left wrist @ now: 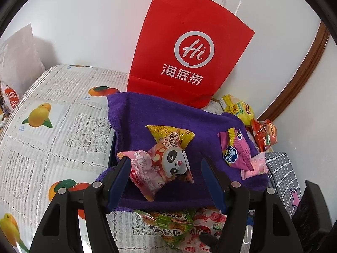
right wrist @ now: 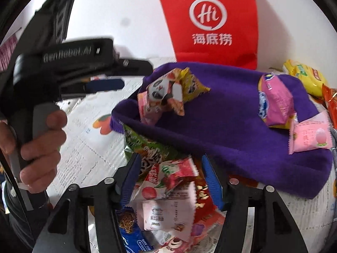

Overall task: Organize snacks
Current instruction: 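Open both tools to release the packets onto the purple towel, then lower the right tool into the snack heap and grasp a red-and-white packet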

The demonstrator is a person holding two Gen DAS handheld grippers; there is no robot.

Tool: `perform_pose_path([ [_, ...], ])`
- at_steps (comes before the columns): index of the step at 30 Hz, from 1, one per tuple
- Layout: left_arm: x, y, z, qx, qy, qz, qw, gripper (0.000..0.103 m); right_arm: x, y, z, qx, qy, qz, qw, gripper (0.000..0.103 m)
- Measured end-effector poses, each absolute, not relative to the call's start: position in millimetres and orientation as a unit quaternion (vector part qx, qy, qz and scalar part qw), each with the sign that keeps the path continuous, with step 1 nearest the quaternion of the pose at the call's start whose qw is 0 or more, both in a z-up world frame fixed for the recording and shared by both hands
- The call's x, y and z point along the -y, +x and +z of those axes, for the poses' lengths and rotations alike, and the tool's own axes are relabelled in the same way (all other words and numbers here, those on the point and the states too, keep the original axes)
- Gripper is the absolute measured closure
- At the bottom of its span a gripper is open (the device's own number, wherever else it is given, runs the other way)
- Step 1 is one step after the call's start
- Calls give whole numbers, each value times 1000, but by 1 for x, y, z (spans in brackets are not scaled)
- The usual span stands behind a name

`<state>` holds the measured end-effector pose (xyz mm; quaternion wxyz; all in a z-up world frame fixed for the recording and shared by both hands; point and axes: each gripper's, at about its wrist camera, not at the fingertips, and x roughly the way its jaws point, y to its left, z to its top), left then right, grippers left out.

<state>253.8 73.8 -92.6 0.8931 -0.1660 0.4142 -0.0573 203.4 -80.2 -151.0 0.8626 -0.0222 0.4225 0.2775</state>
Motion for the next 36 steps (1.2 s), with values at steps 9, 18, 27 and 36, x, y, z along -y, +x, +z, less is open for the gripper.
perform_pose_path([
  [9, -79, 257, -98, -420, -171, -48, 890, 36, 80, 183, -140, -375, -41, 291, 879, 85],
  [18, -74, 253, -93, -414, -166, -56, 893, 36, 123, 159, -111, -341, 32, 272, 899, 86],
  [27, -65, 250, -92, -415, -147, -63, 895, 36, 185, 143, -116, -404, 51, 214, 888, 86],
  [36, -60, 248, -89, -412, -139, -68, 898, 36, 224, 160, -147, -460, 47, 127, 878, 67],
])
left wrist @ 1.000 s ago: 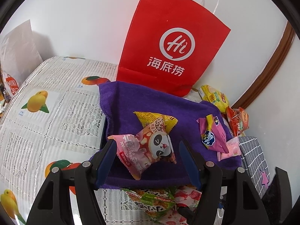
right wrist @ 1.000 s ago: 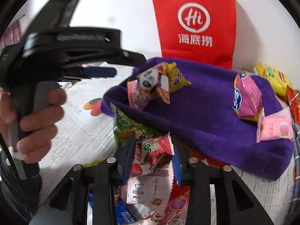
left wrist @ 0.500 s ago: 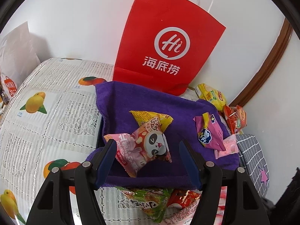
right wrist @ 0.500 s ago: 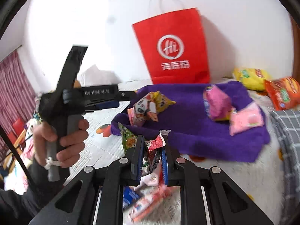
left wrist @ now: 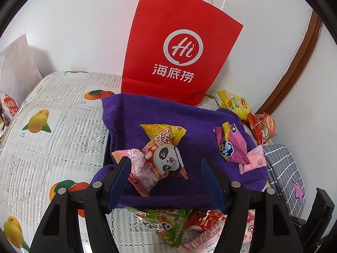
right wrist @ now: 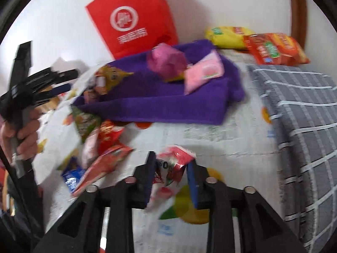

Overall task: Organize snacks
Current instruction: 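Lower the right tool into the snack heap and grasp a red-and-white packet, then grasp the green snack packet with the left tool while the right tool lifts its packet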

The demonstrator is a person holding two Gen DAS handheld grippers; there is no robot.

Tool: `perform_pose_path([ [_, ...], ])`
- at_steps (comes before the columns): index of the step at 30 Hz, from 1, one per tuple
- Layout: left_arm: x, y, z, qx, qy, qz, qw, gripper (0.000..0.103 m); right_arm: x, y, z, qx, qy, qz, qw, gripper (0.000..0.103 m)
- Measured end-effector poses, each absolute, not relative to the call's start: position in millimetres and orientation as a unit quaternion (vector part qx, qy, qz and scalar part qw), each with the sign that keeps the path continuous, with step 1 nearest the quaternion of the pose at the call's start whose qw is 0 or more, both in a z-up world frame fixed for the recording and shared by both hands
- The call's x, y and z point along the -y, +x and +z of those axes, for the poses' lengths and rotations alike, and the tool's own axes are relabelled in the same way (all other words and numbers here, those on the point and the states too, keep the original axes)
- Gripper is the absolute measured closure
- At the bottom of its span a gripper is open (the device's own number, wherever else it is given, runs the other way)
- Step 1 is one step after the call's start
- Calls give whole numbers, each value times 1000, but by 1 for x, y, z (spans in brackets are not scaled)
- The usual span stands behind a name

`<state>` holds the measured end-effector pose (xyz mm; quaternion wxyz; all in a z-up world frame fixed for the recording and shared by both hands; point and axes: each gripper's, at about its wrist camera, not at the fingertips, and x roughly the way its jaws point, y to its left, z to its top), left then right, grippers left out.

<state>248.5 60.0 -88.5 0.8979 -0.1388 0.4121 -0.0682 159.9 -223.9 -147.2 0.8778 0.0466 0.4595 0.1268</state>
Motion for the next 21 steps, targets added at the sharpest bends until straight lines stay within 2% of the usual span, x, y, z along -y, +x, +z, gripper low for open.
perform_pose_path([
  [4, -62, 250, -90, -417, -142, -66, 895, 36, 234, 154, -146, -453, 43, 75, 887, 59],
  [6, -63, 249, -90, -416, -146, -66, 895, 36, 236, 146, -146, -449, 64, 82, 887, 48],
  [7, -64, 249, -89, -415, -148, -66, 895, 36, 235, 141, -146, -446, 68, 86, 888, 45],
  [11, -63, 248, -88, -414, -149, -69, 896, 36, 214, 136, -149, -432, 31, 89, 897, 37],
  [19, -62, 246, -90, -416, -139, -68, 896, 36, 186, 153, -174, -449, -49, 74, 889, 36],
  [21, -60, 245, -91, -416, -130, -65, 898, 36, 188, 154, -173, -444, -46, 74, 892, 47],
])
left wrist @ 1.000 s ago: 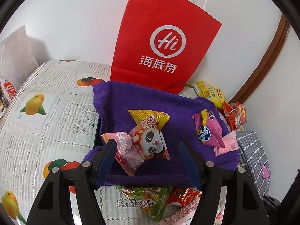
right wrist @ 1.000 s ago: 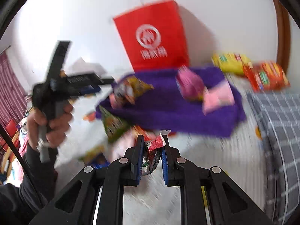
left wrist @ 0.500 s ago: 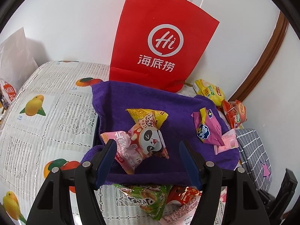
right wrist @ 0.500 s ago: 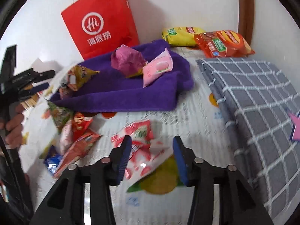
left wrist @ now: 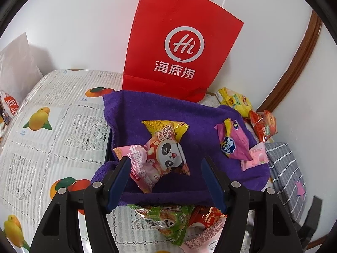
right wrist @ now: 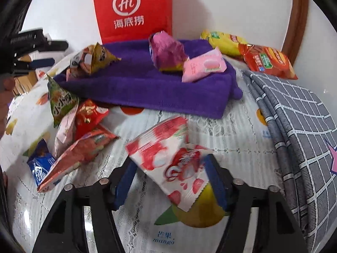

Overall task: Organize snacks
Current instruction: 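Grasp the green snack packet with the left tool while the right tool lifts its packet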

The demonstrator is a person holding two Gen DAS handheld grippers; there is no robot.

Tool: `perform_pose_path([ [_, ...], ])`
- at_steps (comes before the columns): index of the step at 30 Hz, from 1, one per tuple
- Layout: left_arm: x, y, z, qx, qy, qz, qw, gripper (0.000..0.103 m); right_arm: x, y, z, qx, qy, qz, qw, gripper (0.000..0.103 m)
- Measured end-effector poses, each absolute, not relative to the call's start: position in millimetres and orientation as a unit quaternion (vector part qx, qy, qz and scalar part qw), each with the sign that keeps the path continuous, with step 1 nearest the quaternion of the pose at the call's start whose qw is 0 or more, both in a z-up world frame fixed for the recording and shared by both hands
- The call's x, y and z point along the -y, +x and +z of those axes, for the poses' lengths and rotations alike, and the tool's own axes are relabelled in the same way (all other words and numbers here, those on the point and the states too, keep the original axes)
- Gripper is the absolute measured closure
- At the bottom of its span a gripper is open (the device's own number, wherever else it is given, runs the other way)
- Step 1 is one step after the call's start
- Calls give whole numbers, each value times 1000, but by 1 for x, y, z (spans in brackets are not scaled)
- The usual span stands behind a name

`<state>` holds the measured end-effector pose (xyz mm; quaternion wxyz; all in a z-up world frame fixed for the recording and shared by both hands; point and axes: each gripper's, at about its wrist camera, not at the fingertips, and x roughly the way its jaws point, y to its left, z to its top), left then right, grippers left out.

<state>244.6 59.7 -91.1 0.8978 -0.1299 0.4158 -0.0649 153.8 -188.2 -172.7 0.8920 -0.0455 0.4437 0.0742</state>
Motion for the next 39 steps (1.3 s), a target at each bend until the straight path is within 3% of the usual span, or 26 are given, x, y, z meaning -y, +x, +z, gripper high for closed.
perform_pose_path([
  [6, -54, 235, -96, -415, -102, -66, 902, 36, 201, 156, -172, -442, -15, 75, 894, 58],
  [12, -57, 216, -105, -424, -110, -82, 895, 36, 208, 156, -171, -439, 9, 72, 895, 64],
  [31, -44, 197, -140, -458, -123, -99, 875, 36, 216, 157, -173, -438, 30, 66, 896, 64],
  [36, -42, 202, -147, -462, -133, -87, 873, 40, 216, 157, -174, -438, 28, 66, 896, 64],
  [38, -42, 203, -148, -460, -131, -82, 874, 55, 215, 157, -174, -438, 27, 66, 896, 64],
  [39, -42, 203, -149, -460, -130, -82, 875, 56, 214, 157, -174, -438, 25, 65, 896, 64],
])
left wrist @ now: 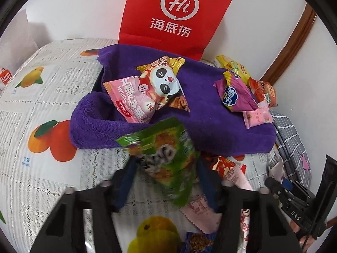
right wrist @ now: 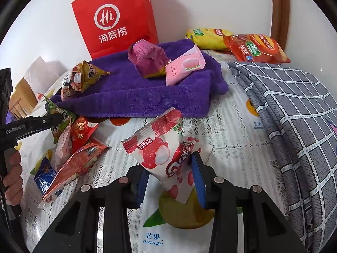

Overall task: Organize snacks
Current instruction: 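Grasp the green snack packet with the left tool while the right tool lifts its packet, then lift both held packets and carry them over the purple towel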

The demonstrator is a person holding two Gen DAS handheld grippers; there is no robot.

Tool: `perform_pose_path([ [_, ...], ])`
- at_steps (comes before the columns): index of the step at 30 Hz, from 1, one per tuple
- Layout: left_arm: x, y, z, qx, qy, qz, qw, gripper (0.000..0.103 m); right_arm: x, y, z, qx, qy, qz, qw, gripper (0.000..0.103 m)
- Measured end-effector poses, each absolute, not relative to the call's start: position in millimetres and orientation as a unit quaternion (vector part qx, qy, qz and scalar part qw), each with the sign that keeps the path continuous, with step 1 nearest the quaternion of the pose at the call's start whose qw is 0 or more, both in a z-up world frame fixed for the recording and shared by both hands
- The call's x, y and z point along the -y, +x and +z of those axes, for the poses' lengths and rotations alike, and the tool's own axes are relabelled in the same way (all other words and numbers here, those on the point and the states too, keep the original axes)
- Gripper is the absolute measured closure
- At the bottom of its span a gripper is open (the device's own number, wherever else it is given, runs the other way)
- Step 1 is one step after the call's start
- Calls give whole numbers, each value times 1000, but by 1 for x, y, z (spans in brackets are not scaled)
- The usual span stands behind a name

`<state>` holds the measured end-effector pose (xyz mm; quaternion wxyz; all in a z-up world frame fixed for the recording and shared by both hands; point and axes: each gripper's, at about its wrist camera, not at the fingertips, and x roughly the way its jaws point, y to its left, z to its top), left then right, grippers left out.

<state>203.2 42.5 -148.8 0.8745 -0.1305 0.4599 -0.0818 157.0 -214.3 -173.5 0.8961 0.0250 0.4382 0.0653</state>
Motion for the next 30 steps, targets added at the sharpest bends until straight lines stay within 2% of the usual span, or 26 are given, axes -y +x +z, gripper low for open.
perform_pose_path([
  [2, -46, 201, -149, -456, -140, -87, 875, 62, 213, 157, -173, -438, 20, 64, 896, 64],
  [4, -48, 199, -149, -455, -148, -96, 873, 63, 214, 157, -173, -438, 18, 63, 896, 64],
  [21, -55, 156, -127, -445, -141, -112, 877, 67, 224, 148, -168, -421, 49, 64, 904, 78],
  [30, -60, 142, -117, -441, -138, -114, 880, 68, 221, 126, -161, -409, 32, 65, 910, 79],
])
